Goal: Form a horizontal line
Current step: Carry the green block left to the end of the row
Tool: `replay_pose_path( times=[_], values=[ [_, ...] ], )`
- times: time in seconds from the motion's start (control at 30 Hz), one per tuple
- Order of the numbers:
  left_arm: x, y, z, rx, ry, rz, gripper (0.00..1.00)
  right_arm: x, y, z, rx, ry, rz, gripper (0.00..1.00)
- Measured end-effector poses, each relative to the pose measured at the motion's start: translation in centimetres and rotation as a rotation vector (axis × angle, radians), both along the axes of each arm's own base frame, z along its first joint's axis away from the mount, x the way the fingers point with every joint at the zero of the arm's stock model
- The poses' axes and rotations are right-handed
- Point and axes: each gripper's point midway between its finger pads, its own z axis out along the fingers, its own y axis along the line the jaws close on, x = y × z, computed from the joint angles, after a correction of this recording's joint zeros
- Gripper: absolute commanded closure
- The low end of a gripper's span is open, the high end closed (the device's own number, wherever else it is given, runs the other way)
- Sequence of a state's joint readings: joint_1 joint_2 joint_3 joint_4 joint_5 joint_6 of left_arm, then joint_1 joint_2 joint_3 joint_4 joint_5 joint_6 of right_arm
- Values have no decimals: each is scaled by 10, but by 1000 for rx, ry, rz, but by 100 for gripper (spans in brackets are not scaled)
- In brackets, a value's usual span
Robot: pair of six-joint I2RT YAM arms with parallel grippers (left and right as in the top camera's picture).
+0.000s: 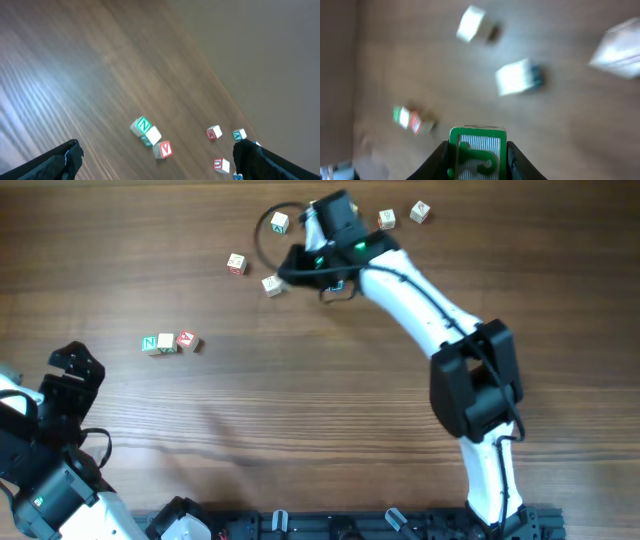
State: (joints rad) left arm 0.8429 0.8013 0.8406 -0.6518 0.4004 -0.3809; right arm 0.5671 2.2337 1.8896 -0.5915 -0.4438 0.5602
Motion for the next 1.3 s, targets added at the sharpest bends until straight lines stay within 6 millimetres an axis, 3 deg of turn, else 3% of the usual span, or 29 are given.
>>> replay_pose_path(
  times=[0.2,0.37,0.53,0.73,1.07,1.3],
  values=[
    [-5,-3,-20,-84,63,18,0,-61,54,-20,-93,-38,132,81],
    [-1,-8,-28,-112,89,-5,0,-88,78,-33,-174,-130,181,81],
    [6,-11,-38,-140,119,-29,0,-79,92,-38,-141,-240,163,82],
    [10,-6,-61,-204,180,-28,0,-78,88,-49,-130,-204,86,84],
    [15,-2,-100,-313,285,-27,0,-64,109,-26,7,-233,9,84],
    [18,3,-116,-344,321,-23,0,-65,125,-49,79,-170,-14,86]
  ],
)
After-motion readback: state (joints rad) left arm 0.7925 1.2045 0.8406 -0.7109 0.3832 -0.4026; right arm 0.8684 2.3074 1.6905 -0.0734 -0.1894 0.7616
